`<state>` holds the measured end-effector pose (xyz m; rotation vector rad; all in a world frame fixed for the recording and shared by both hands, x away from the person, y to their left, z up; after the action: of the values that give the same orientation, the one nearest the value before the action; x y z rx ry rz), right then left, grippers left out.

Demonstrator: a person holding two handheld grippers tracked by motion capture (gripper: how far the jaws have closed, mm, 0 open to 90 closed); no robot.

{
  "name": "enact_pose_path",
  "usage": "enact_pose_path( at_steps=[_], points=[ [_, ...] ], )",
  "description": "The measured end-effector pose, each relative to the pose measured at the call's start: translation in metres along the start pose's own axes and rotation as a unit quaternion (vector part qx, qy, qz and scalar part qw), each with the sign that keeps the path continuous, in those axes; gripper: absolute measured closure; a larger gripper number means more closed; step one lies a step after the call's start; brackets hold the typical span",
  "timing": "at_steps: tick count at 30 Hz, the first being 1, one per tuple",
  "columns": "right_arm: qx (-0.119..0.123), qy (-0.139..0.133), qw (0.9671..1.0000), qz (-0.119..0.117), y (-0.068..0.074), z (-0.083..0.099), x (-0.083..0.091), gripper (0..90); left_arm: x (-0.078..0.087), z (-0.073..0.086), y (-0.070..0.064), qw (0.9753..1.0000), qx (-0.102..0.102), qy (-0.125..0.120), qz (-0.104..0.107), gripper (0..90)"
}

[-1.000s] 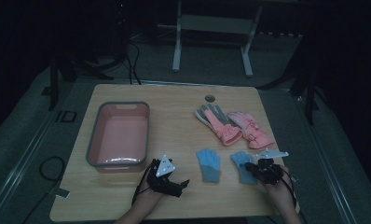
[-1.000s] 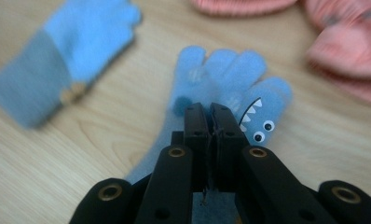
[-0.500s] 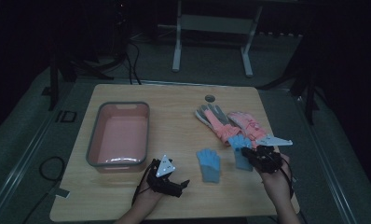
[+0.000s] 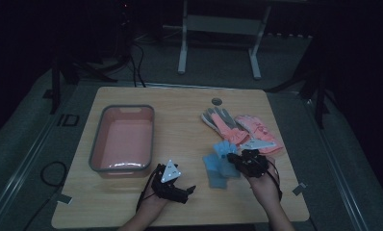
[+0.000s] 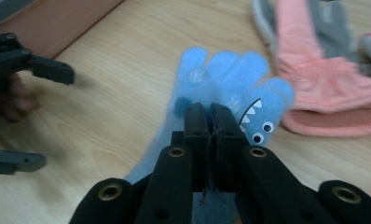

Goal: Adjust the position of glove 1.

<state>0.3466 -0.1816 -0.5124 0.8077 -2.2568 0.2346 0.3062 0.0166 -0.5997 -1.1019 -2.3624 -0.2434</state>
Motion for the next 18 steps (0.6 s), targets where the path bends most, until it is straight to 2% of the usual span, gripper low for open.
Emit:
enact_pose_path(
  at_steps=[5,6,18],
  points=[
    [-0.003,0.01,0.9999,-0.01,0.008,0.003,-0.011,86.4,0.0,0.0,0.0,1.0,-0.001,0.0,0.0,0.1],
    [-0.01,0.015,0.9998,-0.012,0.01,0.006,-0.017,86.4,0.0,0.0,0.0,1.0,-0.001,0.001,0.001,0.1],
    [-0.018,0.042,0.9988,-0.018,0.017,0.024,-0.039,86.2,0.0,0.0,-0.001,1.0,-0.002,0.002,0.002,0.1]
  ],
)
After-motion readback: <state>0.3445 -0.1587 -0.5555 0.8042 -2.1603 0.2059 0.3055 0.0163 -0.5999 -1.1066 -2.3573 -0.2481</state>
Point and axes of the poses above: each handheld gripper's, and its own axes: x roughly backward along the jaws, z roughly out of its underside, y roughly to its left, the point moved 7 cm from there along -x, roughly forward along the jaws, and after that the axes turned 1 degree about -x, right-handed, at the moved point
